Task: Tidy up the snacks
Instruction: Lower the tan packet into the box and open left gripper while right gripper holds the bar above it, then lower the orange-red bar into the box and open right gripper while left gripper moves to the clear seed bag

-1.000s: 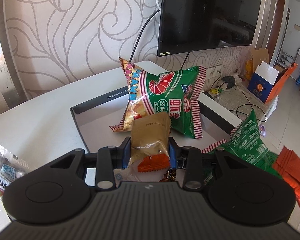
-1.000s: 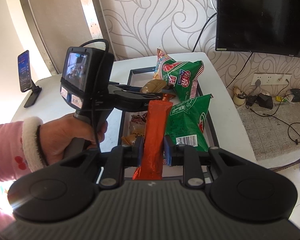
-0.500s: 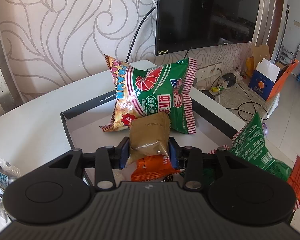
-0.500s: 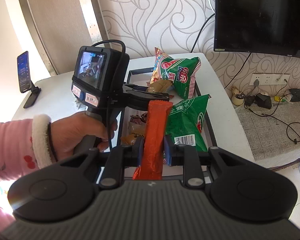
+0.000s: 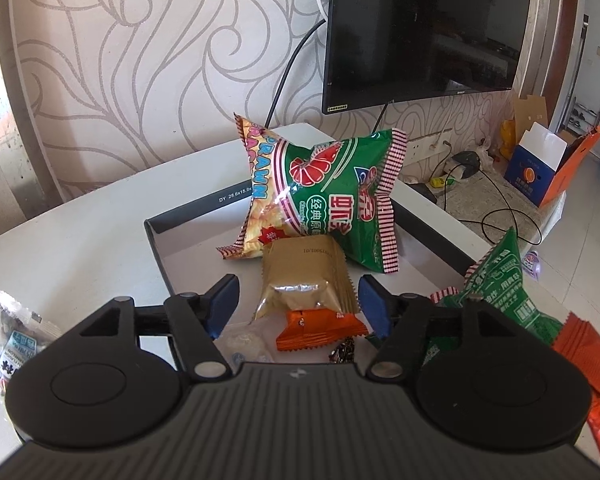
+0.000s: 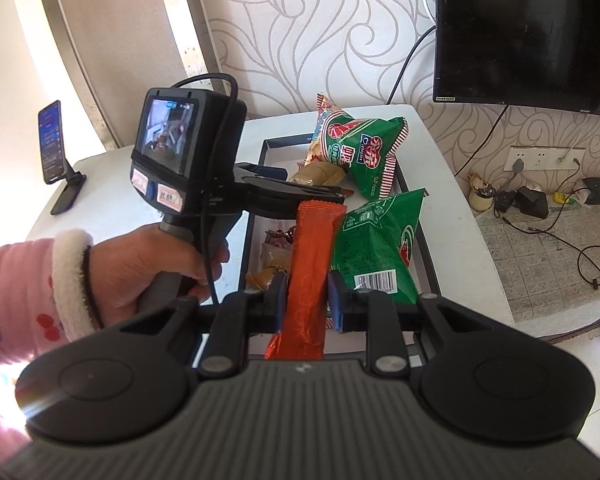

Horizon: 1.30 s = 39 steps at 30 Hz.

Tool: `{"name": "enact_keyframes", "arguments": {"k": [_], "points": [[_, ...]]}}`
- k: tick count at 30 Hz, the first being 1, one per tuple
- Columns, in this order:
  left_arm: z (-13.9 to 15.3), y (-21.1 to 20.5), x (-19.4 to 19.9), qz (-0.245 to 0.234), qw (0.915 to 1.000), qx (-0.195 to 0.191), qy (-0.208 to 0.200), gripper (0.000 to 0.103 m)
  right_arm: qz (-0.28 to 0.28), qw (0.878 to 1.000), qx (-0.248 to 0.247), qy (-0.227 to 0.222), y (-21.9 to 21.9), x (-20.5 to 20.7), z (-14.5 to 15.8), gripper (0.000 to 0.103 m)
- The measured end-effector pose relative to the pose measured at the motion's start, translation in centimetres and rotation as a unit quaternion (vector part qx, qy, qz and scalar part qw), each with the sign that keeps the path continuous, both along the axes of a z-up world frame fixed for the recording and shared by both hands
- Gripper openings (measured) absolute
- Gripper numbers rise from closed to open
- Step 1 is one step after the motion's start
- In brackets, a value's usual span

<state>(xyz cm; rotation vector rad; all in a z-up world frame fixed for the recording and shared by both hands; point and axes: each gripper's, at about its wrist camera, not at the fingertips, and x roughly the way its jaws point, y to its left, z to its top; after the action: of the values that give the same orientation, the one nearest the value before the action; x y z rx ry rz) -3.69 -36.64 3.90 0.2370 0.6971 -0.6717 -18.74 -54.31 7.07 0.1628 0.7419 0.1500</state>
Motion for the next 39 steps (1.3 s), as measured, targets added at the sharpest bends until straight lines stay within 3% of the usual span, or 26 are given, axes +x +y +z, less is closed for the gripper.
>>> {"name": "enact_keyframes", "arguments": {"k": [24,39], "points": [[2.9,4.4,-1.8,0.036,0.9991,-0.013,-0.019,0.071,0.031,0.999,0.012,0.02,0.8,2.6,-1.9,0.025],[3.3,9.8,-2.1,0.072,0.9967,-0.014,-0.034,0.072,0.035,0.998,-0.042,0.029,1.5,5.1,-3.8,0.024]]}}
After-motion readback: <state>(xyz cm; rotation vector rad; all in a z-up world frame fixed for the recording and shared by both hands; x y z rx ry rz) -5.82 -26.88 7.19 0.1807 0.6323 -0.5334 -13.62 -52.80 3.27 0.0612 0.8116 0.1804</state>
